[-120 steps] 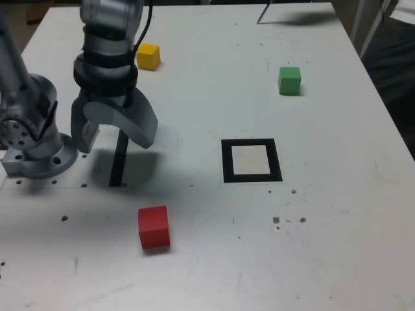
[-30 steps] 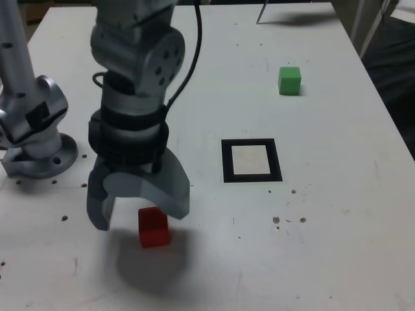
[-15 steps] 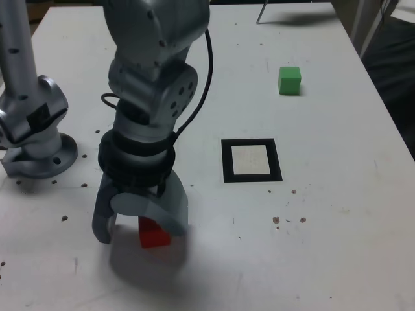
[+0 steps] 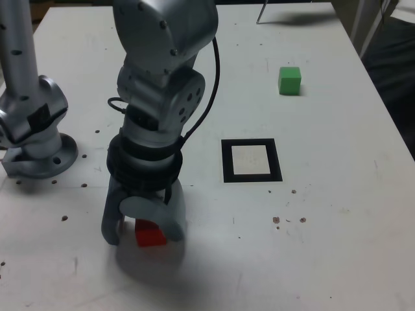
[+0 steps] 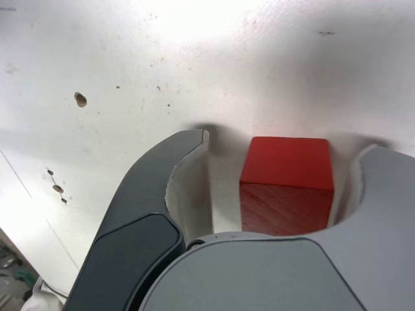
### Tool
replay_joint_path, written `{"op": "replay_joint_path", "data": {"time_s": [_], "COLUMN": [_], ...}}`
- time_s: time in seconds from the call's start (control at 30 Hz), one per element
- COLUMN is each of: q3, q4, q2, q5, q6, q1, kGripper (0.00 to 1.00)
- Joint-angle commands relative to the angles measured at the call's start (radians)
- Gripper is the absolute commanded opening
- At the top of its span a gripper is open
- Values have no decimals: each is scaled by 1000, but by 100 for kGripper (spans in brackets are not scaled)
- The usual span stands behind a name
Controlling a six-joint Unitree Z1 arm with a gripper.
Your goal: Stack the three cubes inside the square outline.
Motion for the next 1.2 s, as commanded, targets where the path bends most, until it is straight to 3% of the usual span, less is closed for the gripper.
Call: {"op": "replay_joint_path", "data": {"time_s": [0.0,0.07,0.53,0.87,1.17], "q3": [-4,-5,-9,-88,-169], "q4": [1,0,6,118,195], "q2": [2,0,-8,-31,-31], "q5": [8,13,27,103,153], "q6": [-2,-2,-2,20,162], "q1": [2,2,2,30,154], "kGripper": [37,33,33,33,33]}}
